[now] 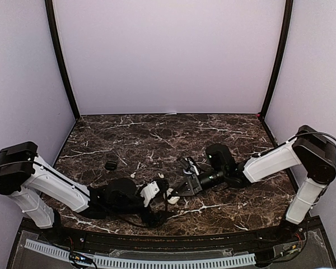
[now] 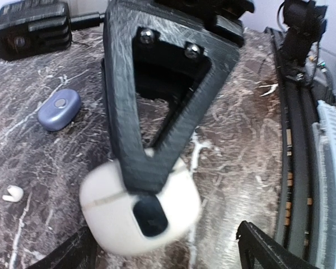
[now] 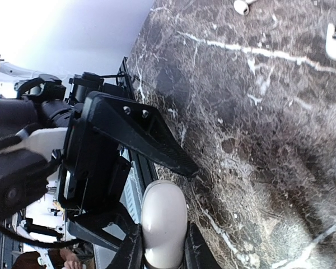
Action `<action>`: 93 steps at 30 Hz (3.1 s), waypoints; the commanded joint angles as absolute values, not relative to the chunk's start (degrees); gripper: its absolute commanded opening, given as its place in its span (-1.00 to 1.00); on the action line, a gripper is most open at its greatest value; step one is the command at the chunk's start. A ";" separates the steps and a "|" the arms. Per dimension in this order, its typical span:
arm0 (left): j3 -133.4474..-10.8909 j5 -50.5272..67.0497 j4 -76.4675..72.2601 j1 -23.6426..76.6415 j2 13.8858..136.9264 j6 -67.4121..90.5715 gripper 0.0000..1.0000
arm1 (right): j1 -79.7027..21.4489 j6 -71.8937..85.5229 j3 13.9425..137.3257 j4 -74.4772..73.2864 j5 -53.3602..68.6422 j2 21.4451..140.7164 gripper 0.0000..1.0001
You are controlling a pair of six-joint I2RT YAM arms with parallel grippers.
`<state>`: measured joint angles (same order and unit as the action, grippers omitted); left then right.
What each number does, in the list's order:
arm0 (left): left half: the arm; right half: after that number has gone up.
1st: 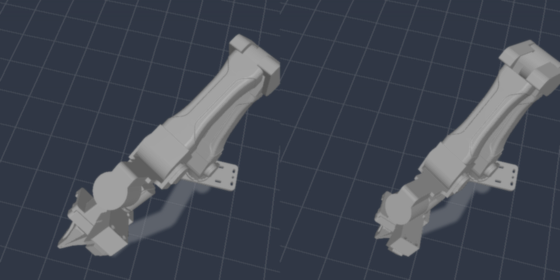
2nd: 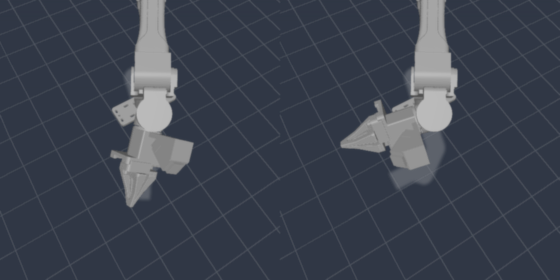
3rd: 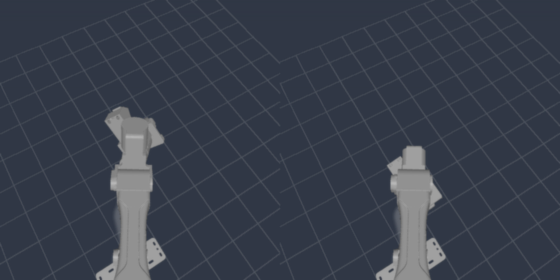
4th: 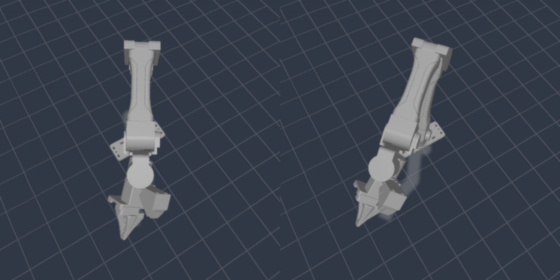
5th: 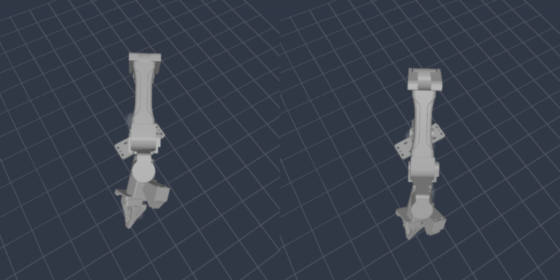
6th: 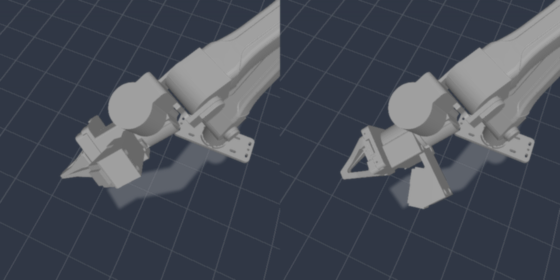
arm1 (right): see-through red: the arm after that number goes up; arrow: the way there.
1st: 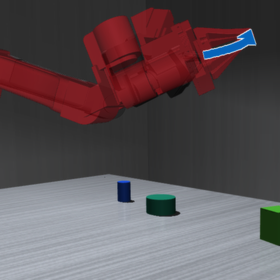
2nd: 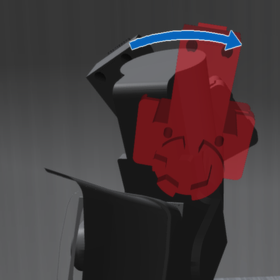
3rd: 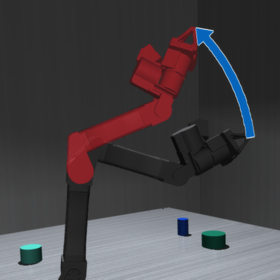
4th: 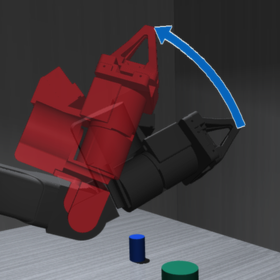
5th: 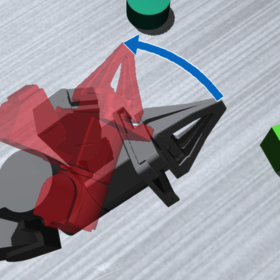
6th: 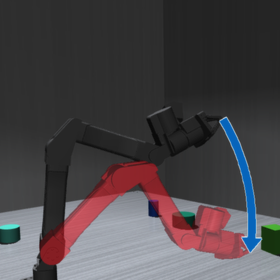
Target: Insert the wireless bluetooth earbuds into the charging case
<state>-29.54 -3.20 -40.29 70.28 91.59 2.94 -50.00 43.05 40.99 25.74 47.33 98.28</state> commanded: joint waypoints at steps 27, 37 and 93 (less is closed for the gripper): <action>-24.30 39.69 -63.91 50.87 79.41 30.15 0.30 | -54.85 9.57 55.17 10.40 35.03 82.84 -0.87; -24.67 40.13 -65.77 50.86 80.24 29.44 0.25 | -56.68 8.31 57.54 7.72 35.00 85.61 -0.88; -22.22 47.21 -67.39 50.89 81.78 22.73 -0.56 | -52.68 12.46 49.40 9.04 13.68 78.52 -0.12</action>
<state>-23.42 45.69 -63.59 50.78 81.47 23.14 -53.10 11.73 50.76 6.22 14.81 81.06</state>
